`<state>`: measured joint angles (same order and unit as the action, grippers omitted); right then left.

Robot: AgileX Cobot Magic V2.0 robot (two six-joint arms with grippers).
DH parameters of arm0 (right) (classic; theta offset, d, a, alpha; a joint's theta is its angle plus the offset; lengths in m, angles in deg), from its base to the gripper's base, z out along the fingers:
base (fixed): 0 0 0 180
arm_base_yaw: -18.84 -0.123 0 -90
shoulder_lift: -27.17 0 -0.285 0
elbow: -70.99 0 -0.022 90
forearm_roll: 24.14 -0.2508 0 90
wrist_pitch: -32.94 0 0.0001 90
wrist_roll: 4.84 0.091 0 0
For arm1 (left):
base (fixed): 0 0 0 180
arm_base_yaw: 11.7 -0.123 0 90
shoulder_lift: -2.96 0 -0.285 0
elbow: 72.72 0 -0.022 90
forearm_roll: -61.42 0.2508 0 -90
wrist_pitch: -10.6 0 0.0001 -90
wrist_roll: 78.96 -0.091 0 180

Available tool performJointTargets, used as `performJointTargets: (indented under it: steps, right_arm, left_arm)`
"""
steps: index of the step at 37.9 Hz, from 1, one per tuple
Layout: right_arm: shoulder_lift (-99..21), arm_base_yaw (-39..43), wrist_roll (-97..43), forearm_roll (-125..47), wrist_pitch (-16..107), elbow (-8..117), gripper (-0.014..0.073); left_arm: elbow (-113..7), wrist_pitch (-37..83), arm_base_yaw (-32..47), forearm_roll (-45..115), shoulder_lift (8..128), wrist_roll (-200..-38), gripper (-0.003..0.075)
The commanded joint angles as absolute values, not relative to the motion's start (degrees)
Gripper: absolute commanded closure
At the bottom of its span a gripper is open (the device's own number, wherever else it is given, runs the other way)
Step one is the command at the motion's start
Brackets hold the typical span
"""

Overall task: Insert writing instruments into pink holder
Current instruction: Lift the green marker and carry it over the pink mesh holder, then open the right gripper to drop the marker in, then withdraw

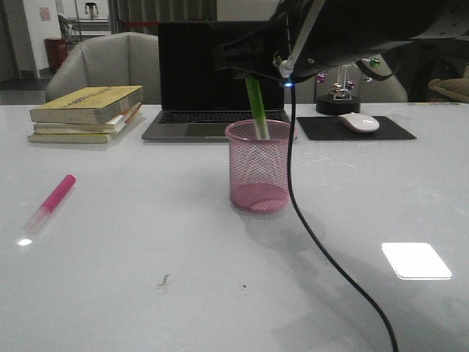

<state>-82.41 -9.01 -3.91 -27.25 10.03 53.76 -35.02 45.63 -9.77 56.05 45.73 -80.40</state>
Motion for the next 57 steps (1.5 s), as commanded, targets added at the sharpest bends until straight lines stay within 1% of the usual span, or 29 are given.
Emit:
performJointTargets:
  steps: [1,2,6,10,14,19,25,29,38,43,49,57]
  right_arm:
    - [-79.51,-8.95,-4.37,-26.70,6.71,55.33,0.0386]
    - [-79.51,-8.95,-4.37,-26.70,7.20,55.33,0.0330]
    - [-79.51,-8.95,-4.37,-26.70,7.21,55.33,0.0229]
    - [-78.90,-8.95,-4.37,-26.70,6.83,55.33,0.0228]
    - [-76.41,-8.95,-4.41,-26.70,9.01,55.33,0.0228]
    - [-71.39,-8.76,-4.46,-26.70,15.15,55.33,0.0228]
    - [-63.54,-8.05,-7.05,-26.70,27.46,55.18,0.0228]
    - [-58.85,-6.65,-7.43,-26.70,28.81,52.83,0.0228]
    - [-44.07,2.82,-7.38,-28.45,31.52,40.87,0.0228]
    - [-37.03,7.21,-7.38,-28.45,34.74,36.72,0.0228]
    - [-29.06,12.68,-7.38,-28.45,42.39,34.07,0.0228]
    - [-19.56,16.48,-7.38,-27.47,51.98,30.36,0.0228]
  left_arm:
    - [-36.99,40.95,-9.92,55.44,46.07,-80.46,0.0285]
    - [-36.99,40.95,-9.92,55.44,46.07,-80.46,0.0285]
    - [-36.99,41.05,-9.92,55.44,46.07,-80.46,0.0285]
    - [-36.99,41.40,-9.92,55.44,46.07,-80.46,0.0285]
    - [-36.99,41.75,-9.92,55.44,46.07,-80.46,0.0285]
    - [-36.99,41.75,-9.92,55.44,46.07,-80.46,0.0285]
    - [-36.99,41.75,-9.92,55.44,46.07,-80.46,0.0285]
    - [-36.99,41.75,-9.92,55.44,46.07,-80.46,0.0285]
    - [-36.99,41.75,-9.92,55.44,46.07,-80.46,0.0285]
    - [-36.99,41.75,-9.92,55.44,46.07,-80.46,0.0285]
    - [-36.99,41.75,-9.92,55.44,46.07,-80.46,0.0285]
    - [-36.99,41.75,-9.92,55.44,46.07,-80.46,0.0285]
